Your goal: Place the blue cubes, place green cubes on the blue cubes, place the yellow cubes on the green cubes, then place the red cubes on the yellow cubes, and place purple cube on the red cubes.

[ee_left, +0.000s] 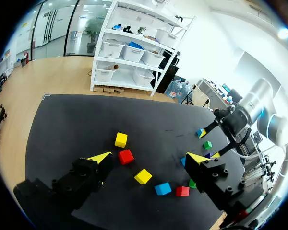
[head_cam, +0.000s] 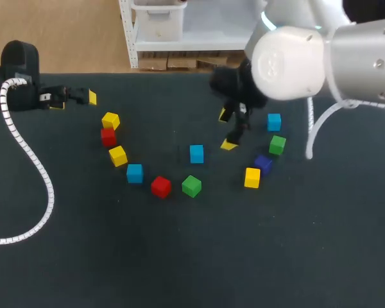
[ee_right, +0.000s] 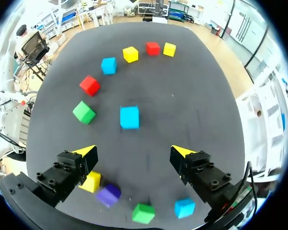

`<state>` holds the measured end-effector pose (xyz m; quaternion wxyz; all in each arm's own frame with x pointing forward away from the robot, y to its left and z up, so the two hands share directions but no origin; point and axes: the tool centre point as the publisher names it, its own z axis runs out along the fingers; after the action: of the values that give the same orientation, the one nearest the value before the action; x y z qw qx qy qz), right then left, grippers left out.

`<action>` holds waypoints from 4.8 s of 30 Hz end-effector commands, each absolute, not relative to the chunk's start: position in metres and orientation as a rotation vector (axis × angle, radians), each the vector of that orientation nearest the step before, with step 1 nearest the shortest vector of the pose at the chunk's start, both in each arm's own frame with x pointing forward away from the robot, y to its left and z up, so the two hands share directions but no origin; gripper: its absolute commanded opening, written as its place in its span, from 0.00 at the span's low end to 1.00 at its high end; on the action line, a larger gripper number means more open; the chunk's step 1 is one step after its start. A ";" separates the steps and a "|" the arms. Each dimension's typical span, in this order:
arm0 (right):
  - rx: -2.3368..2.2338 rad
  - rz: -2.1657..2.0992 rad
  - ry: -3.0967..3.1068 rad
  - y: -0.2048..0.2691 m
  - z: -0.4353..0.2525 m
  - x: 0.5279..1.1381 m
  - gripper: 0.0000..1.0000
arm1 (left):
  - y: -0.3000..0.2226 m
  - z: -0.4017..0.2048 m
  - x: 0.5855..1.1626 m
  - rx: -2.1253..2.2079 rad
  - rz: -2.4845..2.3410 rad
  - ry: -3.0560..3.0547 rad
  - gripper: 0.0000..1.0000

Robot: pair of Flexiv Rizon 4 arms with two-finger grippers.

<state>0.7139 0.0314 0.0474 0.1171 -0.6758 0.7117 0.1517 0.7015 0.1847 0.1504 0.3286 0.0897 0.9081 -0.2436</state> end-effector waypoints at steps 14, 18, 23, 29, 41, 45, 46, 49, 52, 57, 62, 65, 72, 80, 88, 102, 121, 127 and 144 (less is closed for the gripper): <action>-1.836 0.394 2.160 -0.055 0.049 0.744 1.00 | 0.185 0.150 0.701 0.235 -0.637 2.377 1.00; -1.824 0.381 2.170 -0.070 0.047 0.756 1.00 | 0.185 0.150 0.701 0.235 -0.637 2.377 1.00; -1.830 0.375 2.168 -0.085 0.042 0.768 1.00 | 0.185 0.150 0.701 0.235 -0.637 2.377 1.00; -1.860 0.364 2.153 -0.099 0.036 0.780 1.00 | 0.185 0.150 0.701 0.235 -0.637 2.377 1.00; -1.938 0.387 2.112 -0.111 0.016 0.803 1.00 | 0.185 0.150 0.701 0.235 -0.637 2.377 1.00; -1.953 0.400 2.094 -0.109 0.012 0.807 1.00 | 0.185 0.150 0.701 0.235 -0.637 2.377 1.00; -1.956 0.403 2.091 -0.109 0.011 0.807 1.00 | 0.185 0.150 0.701 0.235 -0.637 2.377 1.00; -1.961 0.410 2.088 -0.108 0.008 0.807 1.00 | 0.185 0.150 0.701 0.235 -0.637 2.377 1.00; -1.960 0.415 2.090 -0.107 0.005 0.806 0.95 | 0.185 0.150 0.701 0.235 -0.637 2.377 1.00; -1.954 0.425 2.093 -0.106 0.002 0.804 0.75 | 0.185 0.150 0.701 0.235 -0.637 2.377 1.00; -1.946 0.432 2.094 -0.102 -0.001 0.802 0.61 | 0.185 0.150 0.701 0.235 -0.637 2.377 1.00; -1.948 0.437 2.090 -0.099 -0.002 0.801 0.53 | 0.185 0.150 0.701 0.235 -0.637 2.377 1.00; -1.955 0.443 2.089 -0.096 -0.006 0.800 0.41 | 0.185 0.150 0.701 0.235 -0.637 2.377 1.00; -1.960 0.444 2.088 -0.095 -0.007 0.800 0.00 | 0.185 0.150 0.701 0.235 -0.637 2.377 1.00; -1.930 0.424 2.062 -0.088 0.015 0.799 0.00 | 0.185 0.150 0.701 0.235 -0.637 2.377 1.00; -1.963 0.465 1.966 -0.035 0.035 0.785 0.00 | 0.185 0.150 0.701 0.235 -0.637 2.377 1.00; -2.031 0.445 1.973 0.032 0.029 0.734 0.00 | 0.185 0.150 0.701 0.235 -0.637 2.377 1.00; -2.036 0.440 1.988 0.046 0.025 0.722 0.00 | 0.185 0.150 0.701 0.235 -0.637 2.377 1.00; -2.025 0.419 2.041 0.052 0.015 0.702 0.00 | 0.185 0.150 0.701 0.235 -0.637 2.377 1.00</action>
<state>0.7063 0.0541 0.0159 0.1140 -0.6933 0.6964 0.1462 0.7015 0.1847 0.1504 0.3286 0.0897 0.9081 -0.2436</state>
